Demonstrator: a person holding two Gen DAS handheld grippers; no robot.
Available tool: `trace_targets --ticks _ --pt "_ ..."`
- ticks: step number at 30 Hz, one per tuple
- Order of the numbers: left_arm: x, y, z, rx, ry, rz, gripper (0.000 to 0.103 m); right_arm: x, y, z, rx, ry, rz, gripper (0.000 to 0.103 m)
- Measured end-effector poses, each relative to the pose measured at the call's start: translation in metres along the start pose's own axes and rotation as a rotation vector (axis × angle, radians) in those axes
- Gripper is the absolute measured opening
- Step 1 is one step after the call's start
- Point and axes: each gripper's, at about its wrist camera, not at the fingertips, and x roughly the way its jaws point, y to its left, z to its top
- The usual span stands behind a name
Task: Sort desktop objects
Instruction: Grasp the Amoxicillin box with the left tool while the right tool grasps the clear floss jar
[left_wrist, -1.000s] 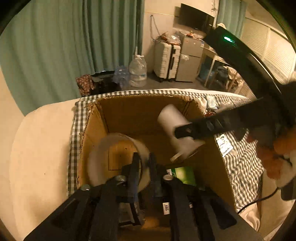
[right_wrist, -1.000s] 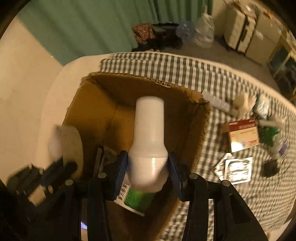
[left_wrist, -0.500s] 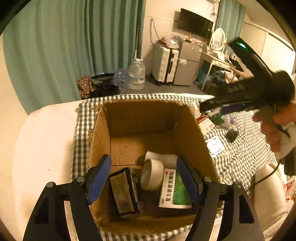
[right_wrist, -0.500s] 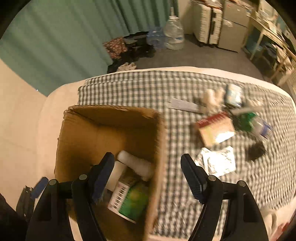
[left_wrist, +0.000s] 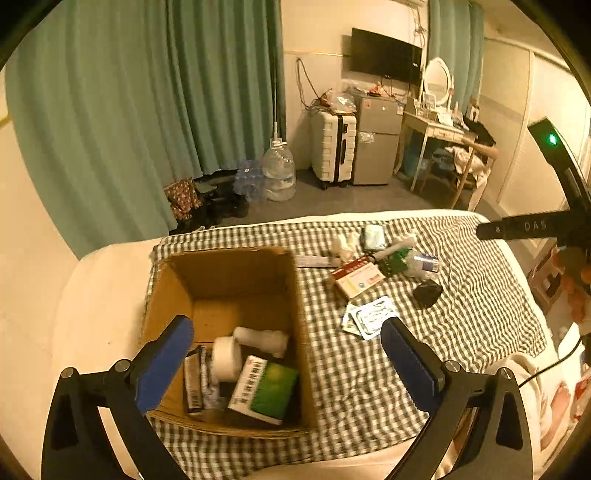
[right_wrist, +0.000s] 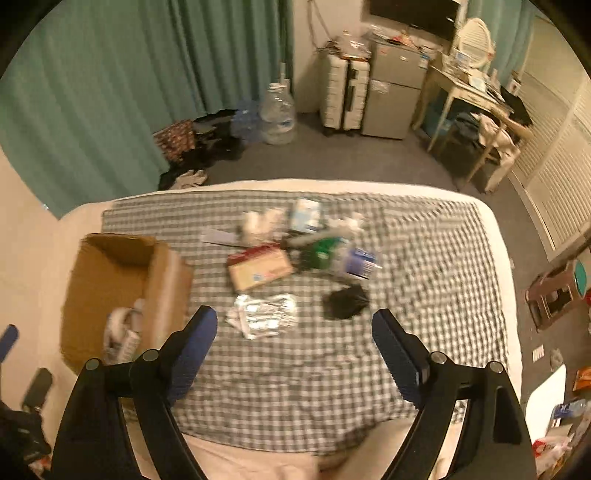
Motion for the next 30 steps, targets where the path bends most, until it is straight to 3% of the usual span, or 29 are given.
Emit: trace_targets --ticks 6,11,15,18,25,30 --pt "0.056 -0.071 -0.001 0.071 0.058 0.018 0.103 0.052 -0.081 -0.015 0.151 0.119 0.097 0.086" --pt "0.124 -0.122 -0.004 0.121 0.11 0.071 0.103 0.101 -0.115 -0.032 0.161 0.174 0.11 0.086" --pt "0.173 -0.148 -0.004 0.084 0.168 0.033 0.103 0.141 -0.138 -0.037 0.197 0.197 0.161 0.086" --pt "0.205 -0.157 -0.003 0.049 0.207 0.023 0.103 0.166 -0.148 -0.031 0.211 0.189 0.186 0.086" --pt "0.274 -0.16 0.009 -0.039 0.208 0.056 0.103 0.215 -0.156 -0.001 0.312 0.212 0.271 0.087" --pt "0.313 -0.154 0.016 -0.096 0.222 0.058 0.103 0.233 -0.151 0.019 0.274 0.172 0.245 0.092"
